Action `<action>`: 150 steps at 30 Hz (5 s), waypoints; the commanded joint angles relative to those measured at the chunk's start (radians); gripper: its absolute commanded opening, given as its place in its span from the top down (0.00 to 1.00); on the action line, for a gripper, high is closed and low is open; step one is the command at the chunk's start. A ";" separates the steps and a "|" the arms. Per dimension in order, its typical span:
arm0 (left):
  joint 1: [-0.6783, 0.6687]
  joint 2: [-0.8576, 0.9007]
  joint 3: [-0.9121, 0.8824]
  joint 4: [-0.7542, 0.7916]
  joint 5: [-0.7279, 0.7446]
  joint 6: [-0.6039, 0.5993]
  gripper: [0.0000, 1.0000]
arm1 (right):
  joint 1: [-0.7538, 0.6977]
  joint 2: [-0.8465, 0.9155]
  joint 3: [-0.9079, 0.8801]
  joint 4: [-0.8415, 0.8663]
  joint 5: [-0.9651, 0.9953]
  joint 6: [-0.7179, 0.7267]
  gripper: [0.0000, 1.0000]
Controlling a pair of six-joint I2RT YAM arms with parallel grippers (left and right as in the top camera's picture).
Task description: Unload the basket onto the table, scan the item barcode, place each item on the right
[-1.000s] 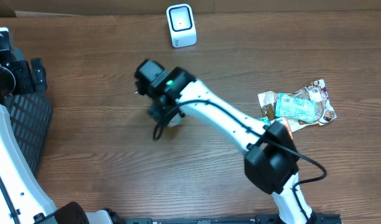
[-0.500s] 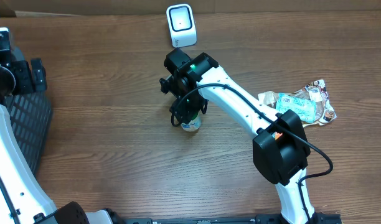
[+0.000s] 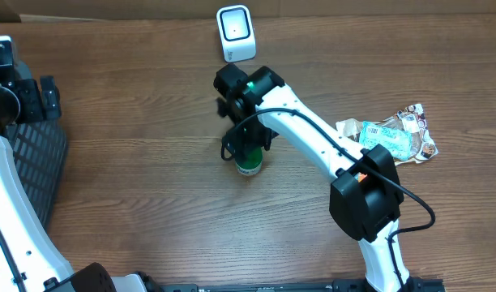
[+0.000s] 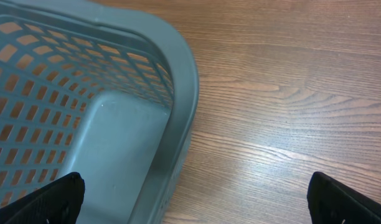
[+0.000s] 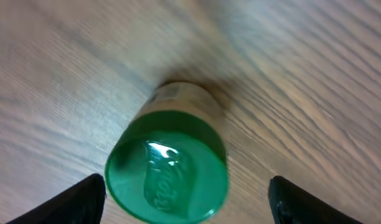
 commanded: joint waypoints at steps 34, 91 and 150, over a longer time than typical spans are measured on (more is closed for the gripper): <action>-0.002 0.005 0.004 0.004 0.000 0.022 0.00 | 0.021 -0.023 -0.103 0.057 0.001 0.750 0.39; -0.002 0.005 0.004 0.004 0.000 0.022 0.00 | 0.019 -0.023 -0.030 0.099 -0.054 -0.196 0.00; -0.002 0.005 0.004 0.004 0.000 0.022 0.01 | 0.008 -0.023 -0.114 0.124 0.050 -0.124 0.06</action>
